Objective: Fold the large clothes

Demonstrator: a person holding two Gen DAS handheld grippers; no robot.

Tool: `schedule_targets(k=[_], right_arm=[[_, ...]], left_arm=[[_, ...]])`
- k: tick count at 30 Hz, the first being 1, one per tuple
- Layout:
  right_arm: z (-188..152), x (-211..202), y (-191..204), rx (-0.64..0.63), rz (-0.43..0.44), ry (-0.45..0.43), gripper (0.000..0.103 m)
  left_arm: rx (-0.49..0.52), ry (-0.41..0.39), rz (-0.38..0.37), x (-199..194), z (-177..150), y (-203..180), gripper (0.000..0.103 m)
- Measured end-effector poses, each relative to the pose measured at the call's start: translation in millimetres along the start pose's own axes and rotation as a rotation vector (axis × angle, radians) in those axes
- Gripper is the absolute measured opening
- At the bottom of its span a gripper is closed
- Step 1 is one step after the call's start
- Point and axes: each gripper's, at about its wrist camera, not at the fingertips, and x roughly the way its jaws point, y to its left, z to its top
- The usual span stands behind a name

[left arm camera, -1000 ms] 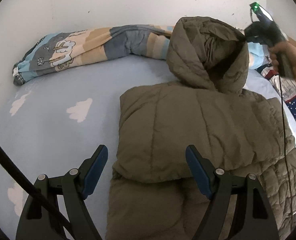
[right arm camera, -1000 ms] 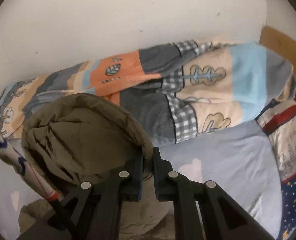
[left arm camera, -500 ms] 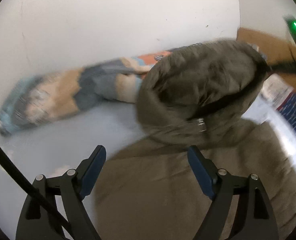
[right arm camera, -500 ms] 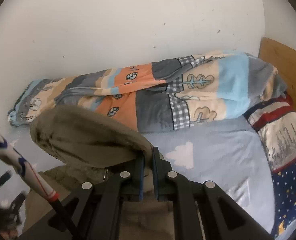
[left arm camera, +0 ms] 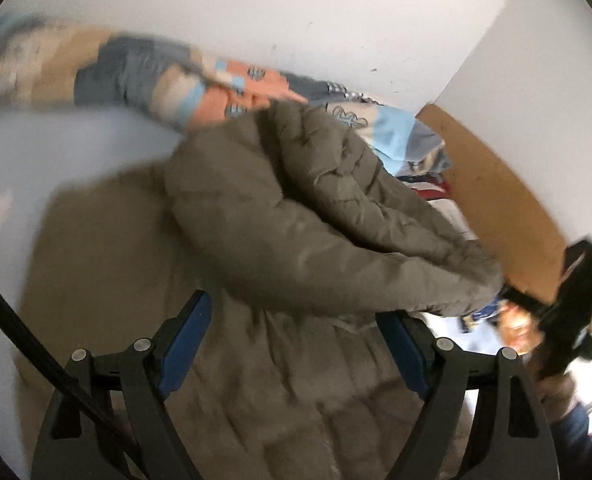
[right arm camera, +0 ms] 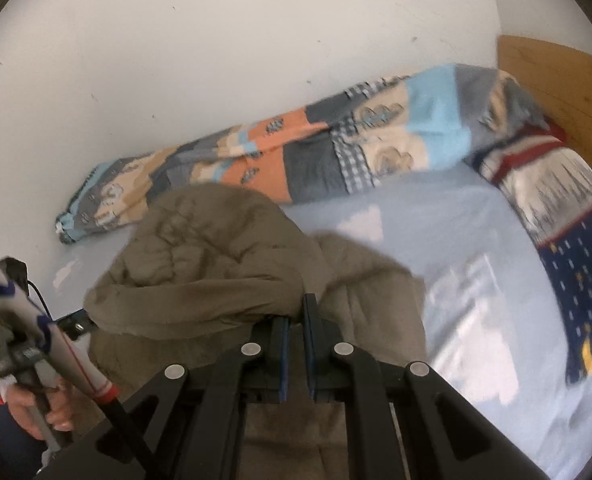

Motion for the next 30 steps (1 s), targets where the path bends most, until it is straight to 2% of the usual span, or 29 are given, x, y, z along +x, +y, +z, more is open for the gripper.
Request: schedule_targets(k=[2, 3, 5, 9, 13, 14, 15, 17, 19, 20, 24, 26, 28, 29, 30], right_arm=[[-13.3, -2.5, -4.2, 0.025, -0.005, 0.019, 0.006], [-18.9, -3.5, -4.8, 0.030, -0.009, 0.030, 0.002], [-26.3, -9.3, -5.9, 0.015, -0.051, 0.024, 0.002], [-33.4, -19.8, -24.4, 0.074, -0.062, 0.026, 0.002], [-31.3, -15.4, -30.3, 0.145, -0.006, 0.042, 0.002], [-30.3, -14.5, -29.3, 0.164, 0.023, 0.046, 0.003], [-28.9, -10.6, -29.8, 0.211, 0.089, 0.061, 0.003], [-29.3, 2.7, -30.7, 0.311, 0.209, 0.106, 0.018], [-31.9, 19.8, -28.7, 0.400, 0.294, 0.127, 0.062], [-32.6, 28.6, -26.3, 0.429, 0.308, 0.131, 0.068], [-34.6, 68.3, -24.1, 0.554, 0.358, 0.168, 0.070], [-35.3, 85.4, -25.5, 0.600, 0.354, 0.184, 0.070], [-36.9, 103.1, -27.7, 0.621, 0.351, 0.202, 0.070], [-37.0, 108.8, -30.0, 0.624, 0.340, 0.213, 0.070], [-38.8, 114.5, -32.1, 0.633, 0.348, 0.208, 0.070]], left_arm=[[-0.058, -0.018, -0.022, -10.0, -10.9, 5.3, 0.083], [-0.076, -0.025, -0.032, -14.4, -15.2, 6.5, 0.083], [-0.108, -0.039, -0.051, -22.6, -20.9, 9.0, 0.083], [-0.132, -0.048, -0.054, -24.4, -14.9, 7.4, 0.083], [-0.107, -0.076, -0.044, -24.2, 6.5, -4.2, 0.083], [-0.119, -0.066, -0.060, -20.6, 11.6, -3.8, 0.083], [-0.136, -0.050, -0.074, -16.7, 17.1, -2.1, 0.083], [-0.193, -0.011, -0.072, -4.0, 23.4, 2.7, 0.083], [-0.229, 0.016, -0.085, 7.6, 28.0, 6.9, 0.083], [-0.248, 0.047, -0.060, 18.1, 30.7, 10.4, 0.083], [-0.356, 0.114, -0.041, 46.1, 31.7, 27.9, 0.083], [-0.406, 0.103, -0.052, 56.6, 33.4, 35.1, 0.083], [-0.391, 0.081, -0.029, 61.9, 37.6, 33.0, 0.081], [-0.380, 0.068, -0.018, 62.1, 38.8, 30.5, 0.075], [-0.367, 0.055, -0.006, 62.2, 40.7, 27.5, 0.048]])
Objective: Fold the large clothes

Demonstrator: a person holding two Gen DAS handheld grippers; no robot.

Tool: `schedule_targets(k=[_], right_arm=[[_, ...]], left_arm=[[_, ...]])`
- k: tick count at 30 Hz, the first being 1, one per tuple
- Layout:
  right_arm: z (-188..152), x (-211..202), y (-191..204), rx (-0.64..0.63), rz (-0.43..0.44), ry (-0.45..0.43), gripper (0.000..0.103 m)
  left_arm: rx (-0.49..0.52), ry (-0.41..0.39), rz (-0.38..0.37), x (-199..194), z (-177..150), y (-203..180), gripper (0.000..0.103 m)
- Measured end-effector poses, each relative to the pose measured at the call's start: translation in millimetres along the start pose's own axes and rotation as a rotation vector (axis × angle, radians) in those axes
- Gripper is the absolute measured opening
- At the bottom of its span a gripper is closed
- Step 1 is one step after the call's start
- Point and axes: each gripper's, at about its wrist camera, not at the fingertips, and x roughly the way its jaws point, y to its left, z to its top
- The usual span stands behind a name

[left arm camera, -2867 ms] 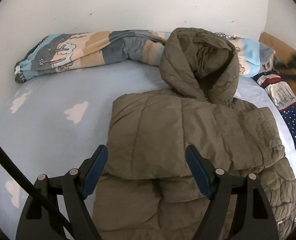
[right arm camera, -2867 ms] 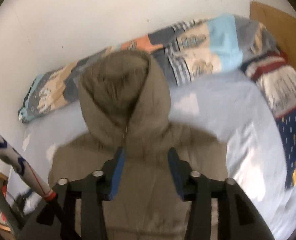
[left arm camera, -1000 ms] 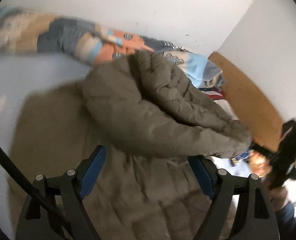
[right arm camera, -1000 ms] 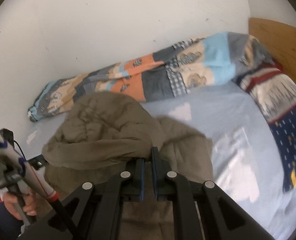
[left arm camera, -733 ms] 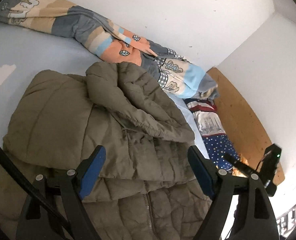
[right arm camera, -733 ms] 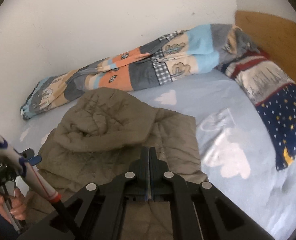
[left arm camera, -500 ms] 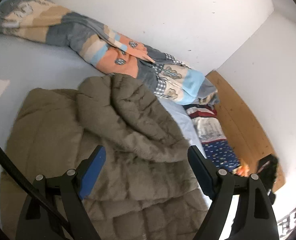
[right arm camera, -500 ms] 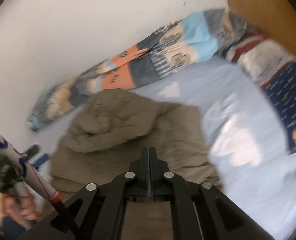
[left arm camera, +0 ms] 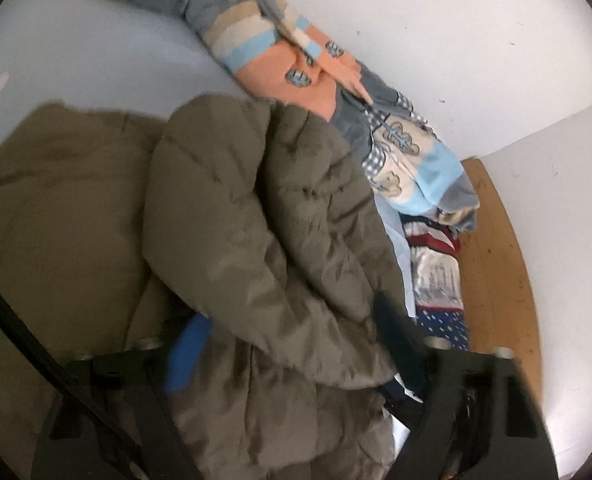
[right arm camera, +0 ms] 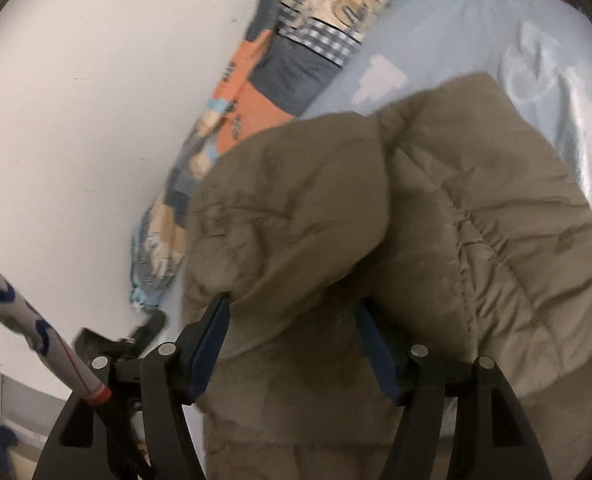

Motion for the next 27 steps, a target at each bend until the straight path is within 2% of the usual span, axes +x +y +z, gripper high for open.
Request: schedule_targets(k=[1, 2, 3, 4, 8, 11, 13, 17, 20, 23, 24, 26, 27], right_arm=[[1.5, 2.7, -1.4, -0.006, 0.025, 0.001, 0.063], [2.9, 3.8, -0.4, -0.033, 0.034, 0.010, 0.049], [3.2, 4.5, 4.1, -0.077, 0.002, 0.019, 0.013], [3.0, 1.9, 9.1, -0.116, -0.025, 0.015, 0.011], [0.9, -21.9, 23.5, -0.174, -0.035, -0.009, 0.010], [-8.0, -41.7, 31.3, -0.186, -0.040, 0.011, 0.010], [-17.9, -50.0, 30.5, -0.191, -0.050, 0.031, 0.010], [-36.0, -43.6, 8.9, -0.161, -0.104, 0.077, 0.010], [-42.9, -15.4, -19.6, -0.134, -0.160, 0.113, 0.011], [-41.4, -13.1, -33.8, -0.075, -0.120, 0.121, 0.013], [-38.0, -16.3, -29.6, -0.092, -0.125, 0.133, 0.015], [-33.1, -25.7, -23.0, -0.117, -0.148, 0.135, 0.033], [-30.6, -31.0, -21.6, -0.113, -0.151, 0.131, 0.049]], left_arm=[[0.012, 0.002, 0.013, 0.5, -0.1, -2.4, 0.025], [0.032, 0.001, 0.012, -1.1, -2.5, -5.9, 0.022], [0.055, -0.012, 0.012, -4.0, -4.1, -9.2, 0.019], [0.098, -0.035, 0.027, -10.8, -9.1, -15.9, 0.018], [0.186, -0.073, 0.025, -39.0, -31.6, -31.8, 0.017], [0.217, -0.087, 0.030, -56.2, -54.8, -31.4, 0.017], [0.231, -0.079, 0.058, -56.3, -71.7, -23.8, 0.017], [0.258, -0.018, 0.168, -29.1, -97.3, 0.1, 0.018], [0.273, -0.012, 0.190, -27.3, -101.3, 1.0, 0.020], [0.329, -0.027, 0.230, -39.6, -100.3, -11.3, 0.035], [0.344, -0.033, 0.234, -45.2, -101.7, -13.7, 0.043], [0.390, -0.038, 0.239, -58.6, -103.8, -19.1, 0.046], [0.406, -0.041, 0.246, -64.7, -106.3, -20.9, 0.046]])
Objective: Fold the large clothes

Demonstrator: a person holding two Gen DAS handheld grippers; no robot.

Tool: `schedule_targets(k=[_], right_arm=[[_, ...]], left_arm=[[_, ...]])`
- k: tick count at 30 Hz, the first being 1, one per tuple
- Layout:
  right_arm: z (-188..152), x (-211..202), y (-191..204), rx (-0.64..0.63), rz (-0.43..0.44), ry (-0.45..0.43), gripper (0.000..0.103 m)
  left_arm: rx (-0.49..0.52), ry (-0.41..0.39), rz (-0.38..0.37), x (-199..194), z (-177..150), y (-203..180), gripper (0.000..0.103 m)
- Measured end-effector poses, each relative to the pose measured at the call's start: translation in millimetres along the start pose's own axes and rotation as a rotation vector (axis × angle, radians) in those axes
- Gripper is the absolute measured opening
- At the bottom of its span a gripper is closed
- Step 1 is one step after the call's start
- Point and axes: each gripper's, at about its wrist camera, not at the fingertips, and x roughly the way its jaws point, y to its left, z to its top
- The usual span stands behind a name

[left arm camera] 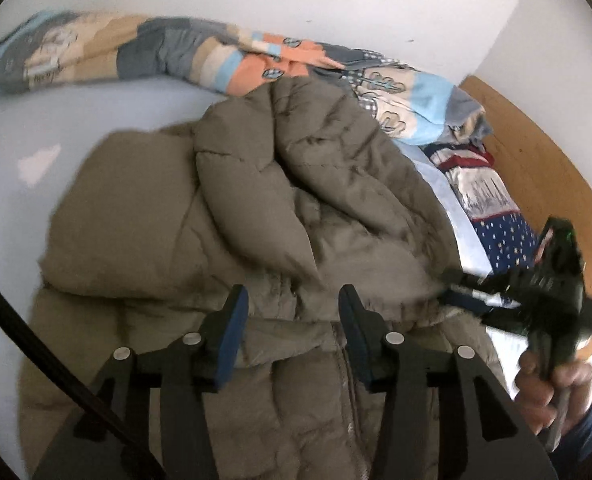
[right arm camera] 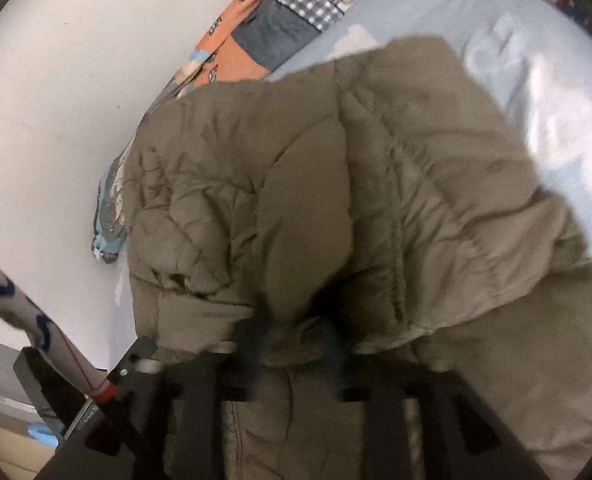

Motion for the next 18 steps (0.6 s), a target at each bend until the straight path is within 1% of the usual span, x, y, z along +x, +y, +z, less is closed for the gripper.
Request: schedule_targets(k=[1, 2, 4, 5, 7, 9, 11, 13, 14, 16, 18], right_arm=[[1.0, -7.3, -0.2, 0.012, 0.010, -0.008, 0.055], [1.7, -14.8, -0.3, 0.019, 0.017, -0.016, 0.055], [2.8, -27.0, 1.5, 0.011, 0.004, -0.028, 0.055], [3.6, -35.4, 3.8, 0.000, -0.006, -0.050, 0.055], [5.1, -51.7, 12.9, -0.031, -0.032, -0.114, 0.055], [8.6, -66.7, 25.5, -0.103, -0.069, -0.184, 0.055], [13.5, -73.1, 40.0, -0.161, -0.098, -0.237, 0.055], [19.1, -71.4, 55.3, -0.217, -0.112, -0.284, 0.055], [20.8, -70.8, 60.9, -0.244, -0.128, -0.298, 0.055], [25.4, -60.9, 72.6, -0.303, -0.155, -0.317, 0.055], [29.8, -45.4, 80.5, -0.357, -0.172, -0.322, 0.055]], left_arm=[[0.017, -0.009, 0.013, -7.2, -0.8, -0.2, 0.046], [0.025, -0.022, 0.023, -13.8, -0.7, -0.2, 0.046], [0.024, -0.047, 0.027, -24.6, 3.0, -0.6, 0.046], [0.026, -0.062, 0.028, -29.1, 6.8, -3.1, 0.046], [0.052, -0.078, 0.037, -29.9, 18.0, -12.2, 0.052], [0.095, -0.087, 0.065, -27.8, 28.0, -25.0, 0.055], [0.156, -0.104, 0.096, -19.8, 41.5, -42.4, 0.060], [0.205, -0.127, 0.148, -8.4, 53.1, -57.1, 0.073], [0.234, -0.127, 0.171, 1.5, 59.2, -63.7, 0.075], [0.278, -0.114, 0.198, 20.9, 68.2, -69.7, 0.076], [0.280, -0.086, 0.222, 42.9, 75.8, -69.1, 0.076]])
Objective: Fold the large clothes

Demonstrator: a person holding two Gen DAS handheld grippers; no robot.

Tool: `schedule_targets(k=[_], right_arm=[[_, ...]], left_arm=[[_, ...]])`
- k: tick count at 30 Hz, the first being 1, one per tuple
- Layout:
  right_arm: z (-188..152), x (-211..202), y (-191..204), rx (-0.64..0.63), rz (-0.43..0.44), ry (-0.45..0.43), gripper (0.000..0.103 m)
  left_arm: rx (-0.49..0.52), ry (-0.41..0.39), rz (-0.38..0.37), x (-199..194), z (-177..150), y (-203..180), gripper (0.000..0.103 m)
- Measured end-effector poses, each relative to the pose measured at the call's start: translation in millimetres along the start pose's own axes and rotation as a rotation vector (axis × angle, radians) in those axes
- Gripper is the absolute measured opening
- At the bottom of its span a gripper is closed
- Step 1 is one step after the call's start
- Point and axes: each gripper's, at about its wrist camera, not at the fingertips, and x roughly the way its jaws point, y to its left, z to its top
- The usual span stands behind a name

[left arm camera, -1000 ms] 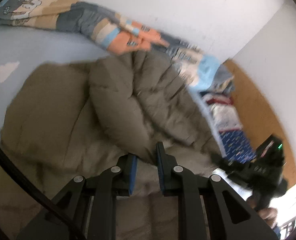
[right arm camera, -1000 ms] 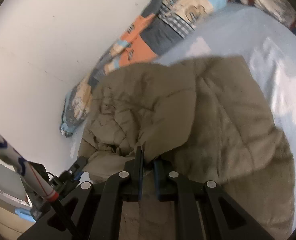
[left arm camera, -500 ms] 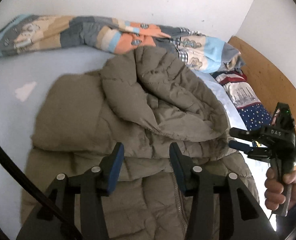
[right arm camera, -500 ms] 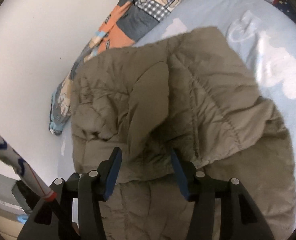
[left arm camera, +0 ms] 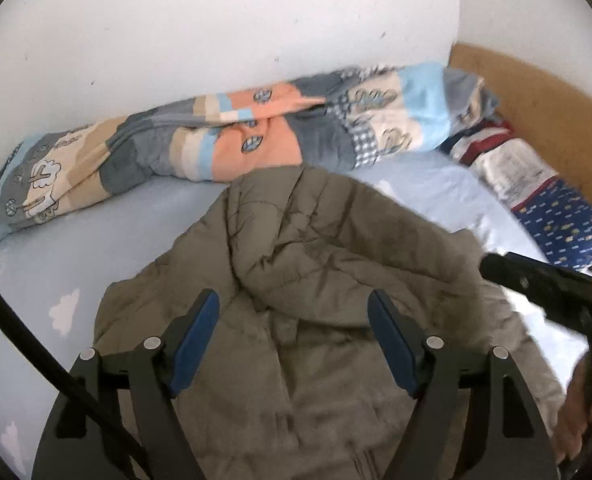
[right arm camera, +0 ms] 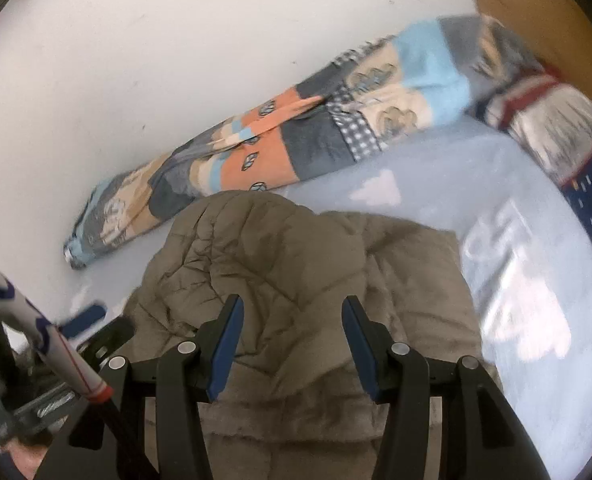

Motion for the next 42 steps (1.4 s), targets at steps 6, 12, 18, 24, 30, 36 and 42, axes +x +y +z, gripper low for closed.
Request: schedule_targets(k=[6, 12, 18, 24, 30, 36, 42], right_arm=[[-16.2, 52.6, -12.9, -0.027, -0.050, 0.069, 0.055], [-34.2, 89.1, -33.3, -0.018, -0.068, 0.189, 0.055], [-34.3, 91.1, -32.6, -0.031, -0.091, 0.209, 0.056], [-23.7, 60.7, -5.5, -0.067, -0.090, 0.130, 0.056], [-35.2, 57.4, 21.0, -0.132, -0.074, 0.139, 0.056], [-47.1, 78.5, 3.4, -0.105, -0.084, 0.238, 0.056], [-50.4, 74.8, 9.2, -0.152, -0.121, 0.273, 0.058]], left_arm=[[-0.074, 0.171, 0.016, 64.2, -17.5, 10.7, 0.076], [-0.111, 0.198, -0.011, 84.9, -41.3, 18.1, 0.076], [-0.087, 0.151, -0.001, 61.9, -40.6, 11.4, 0.076], [-0.081, 0.063, -0.018, 20.1, -44.2, 7.2, 0.076], [-0.094, 0.088, -0.020, 24.8, -57.4, 9.3, 0.076], [-0.088, 0.120, -0.023, 40.8, -73.2, 10.3, 0.076], [-0.072, 0.095, -0.004, 21.5, -75.3, 2.8, 0.076]])
